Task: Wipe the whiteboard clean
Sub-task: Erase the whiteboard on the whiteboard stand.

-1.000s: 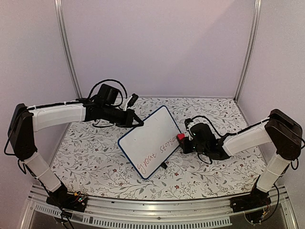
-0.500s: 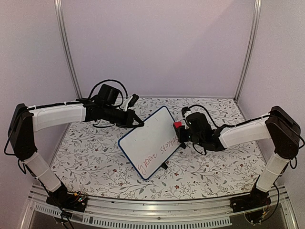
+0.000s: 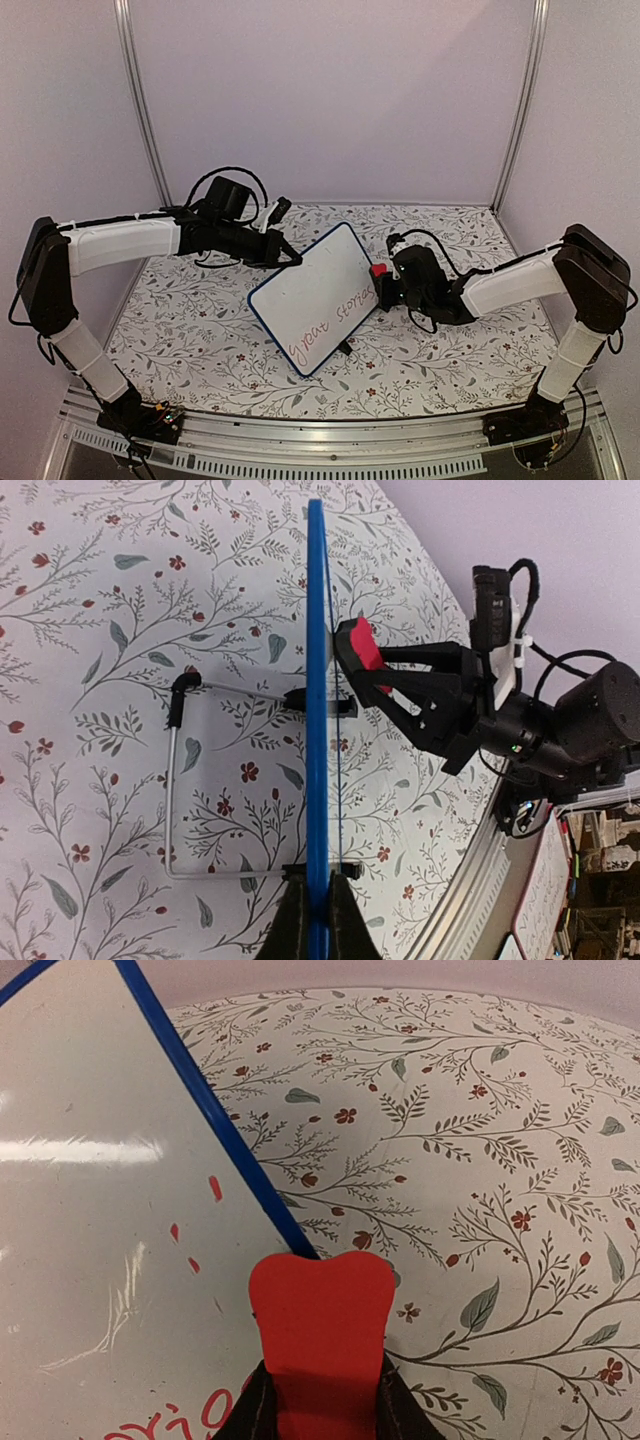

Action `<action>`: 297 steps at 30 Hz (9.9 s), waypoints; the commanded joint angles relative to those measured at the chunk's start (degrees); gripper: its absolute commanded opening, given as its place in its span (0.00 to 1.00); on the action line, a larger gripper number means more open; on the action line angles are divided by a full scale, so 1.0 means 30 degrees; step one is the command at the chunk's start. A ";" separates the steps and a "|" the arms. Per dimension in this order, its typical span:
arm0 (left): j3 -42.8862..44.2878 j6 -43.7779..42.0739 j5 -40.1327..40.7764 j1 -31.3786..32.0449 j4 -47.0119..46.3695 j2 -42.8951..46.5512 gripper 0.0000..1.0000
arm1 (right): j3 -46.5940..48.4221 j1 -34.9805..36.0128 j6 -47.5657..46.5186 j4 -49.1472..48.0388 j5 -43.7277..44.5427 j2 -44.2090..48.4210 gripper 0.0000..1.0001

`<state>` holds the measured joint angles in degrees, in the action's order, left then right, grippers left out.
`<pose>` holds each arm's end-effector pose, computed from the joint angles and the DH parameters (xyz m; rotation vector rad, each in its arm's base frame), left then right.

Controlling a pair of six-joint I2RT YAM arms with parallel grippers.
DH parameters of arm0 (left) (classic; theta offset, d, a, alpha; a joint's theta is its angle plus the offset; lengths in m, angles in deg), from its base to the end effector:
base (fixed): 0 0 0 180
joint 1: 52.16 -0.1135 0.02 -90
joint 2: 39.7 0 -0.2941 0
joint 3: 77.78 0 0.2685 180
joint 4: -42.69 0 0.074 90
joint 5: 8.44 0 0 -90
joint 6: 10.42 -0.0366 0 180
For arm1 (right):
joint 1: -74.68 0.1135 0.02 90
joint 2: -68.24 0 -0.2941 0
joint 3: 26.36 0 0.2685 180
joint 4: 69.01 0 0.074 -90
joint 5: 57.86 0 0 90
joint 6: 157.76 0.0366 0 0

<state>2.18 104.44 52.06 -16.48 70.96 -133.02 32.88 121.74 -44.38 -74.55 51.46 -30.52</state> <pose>0.2960 -0.2348 0.2747 0.5158 2.3953 -1.1041 0.2554 0.2567 0.1726 -0.2493 2.1331 0.3587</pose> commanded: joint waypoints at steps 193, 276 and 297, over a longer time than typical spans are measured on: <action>0.0161 -0.0909 0.1610 0.0998 0.0385 0.1770 0.86 | -0.1892 0.1039 -0.0285 0.3723 -0.1558 0.6834 0.23; -0.3581 0.0331 0.4655 0.2264 0.1137 0.7025 0.00 | -0.1780 0.3844 -0.0658 0.4025 0.0683 0.6895 0.23; -0.0329 -0.1199 0.5169 0.1946 0.1379 0.4018 0.00 | -0.1548 0.4138 -0.0878 0.3462 -0.0073 0.6593 0.23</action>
<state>-1.27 102.74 65.83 -9.83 77.71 -119.62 27.81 133.20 -46.79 -62.22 52.35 -10.78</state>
